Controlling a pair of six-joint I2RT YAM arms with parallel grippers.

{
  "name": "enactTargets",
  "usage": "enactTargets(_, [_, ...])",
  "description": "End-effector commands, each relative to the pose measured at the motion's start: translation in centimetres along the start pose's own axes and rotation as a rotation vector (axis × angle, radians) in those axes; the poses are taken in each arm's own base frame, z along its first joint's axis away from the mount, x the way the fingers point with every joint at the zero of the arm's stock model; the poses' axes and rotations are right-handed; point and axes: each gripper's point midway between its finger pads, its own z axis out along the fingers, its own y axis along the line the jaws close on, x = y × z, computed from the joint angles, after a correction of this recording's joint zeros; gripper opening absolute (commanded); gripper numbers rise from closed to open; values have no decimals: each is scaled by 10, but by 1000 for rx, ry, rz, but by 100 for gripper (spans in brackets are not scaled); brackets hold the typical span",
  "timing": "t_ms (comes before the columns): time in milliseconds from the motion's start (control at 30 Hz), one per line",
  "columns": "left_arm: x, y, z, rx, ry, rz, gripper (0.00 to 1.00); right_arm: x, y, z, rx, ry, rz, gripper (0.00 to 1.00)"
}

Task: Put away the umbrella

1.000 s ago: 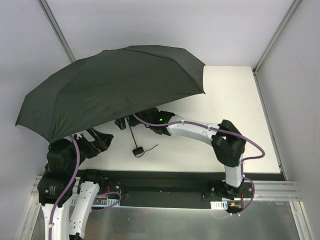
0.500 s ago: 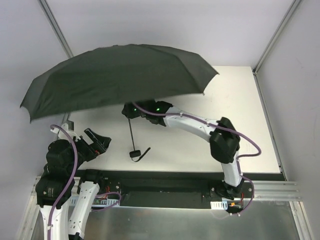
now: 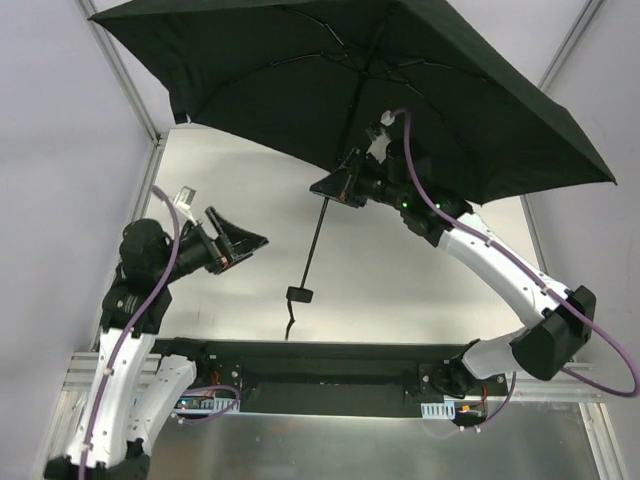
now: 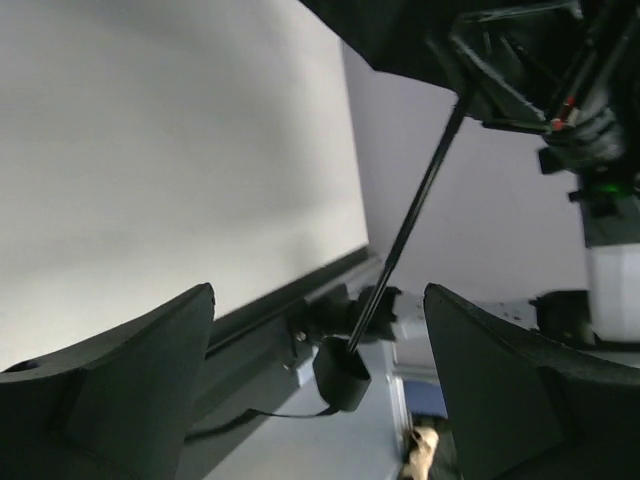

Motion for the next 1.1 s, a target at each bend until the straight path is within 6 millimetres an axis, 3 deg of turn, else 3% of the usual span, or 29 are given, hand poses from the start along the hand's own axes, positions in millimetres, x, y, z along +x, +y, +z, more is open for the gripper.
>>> enactTargets(0, [5,-76,13,257,139,66,85,2,41,-31,-209,49,92,0])
enactTargets(133, [35,-117,44,334,287,110,87,-11,57,-51,-301,28,99,0])
enactTargets(300, [47,-128,69,357,332,70,82,-31,67,-78,-356,-45,114,0])
enactTargets(433, [61,-137,77,396,370,49,70,-34,77,-89,-410,-57,117,0])
enactTargets(567, [77,-145,88,403,409,53,65,-32,79,-94,-451,-70,123,0])
enactTargets(700, [87,-152,102,398,438,56,44,-31,76,-99,-451,-78,122,0])
enactTargets(800, [88,-151,106,387,413,70,9,-28,73,-102,-445,-78,129,0])
enactTargets(833, [86,-150,106,373,394,72,0,-28,68,-103,-427,-83,131,0])
enactTargets(900, [86,-144,107,329,367,72,0,-27,54,-102,-356,-94,130,2])
enactTargets(967, [88,-140,107,294,352,68,0,-30,33,-101,-230,-120,129,14])
enactTargets(1000, [90,-134,108,254,353,63,0,-29,13,-100,-127,-132,143,21])
enactTargets(1067, [94,-131,107,218,359,71,0,-35,-4,-103,-12,-166,134,40])
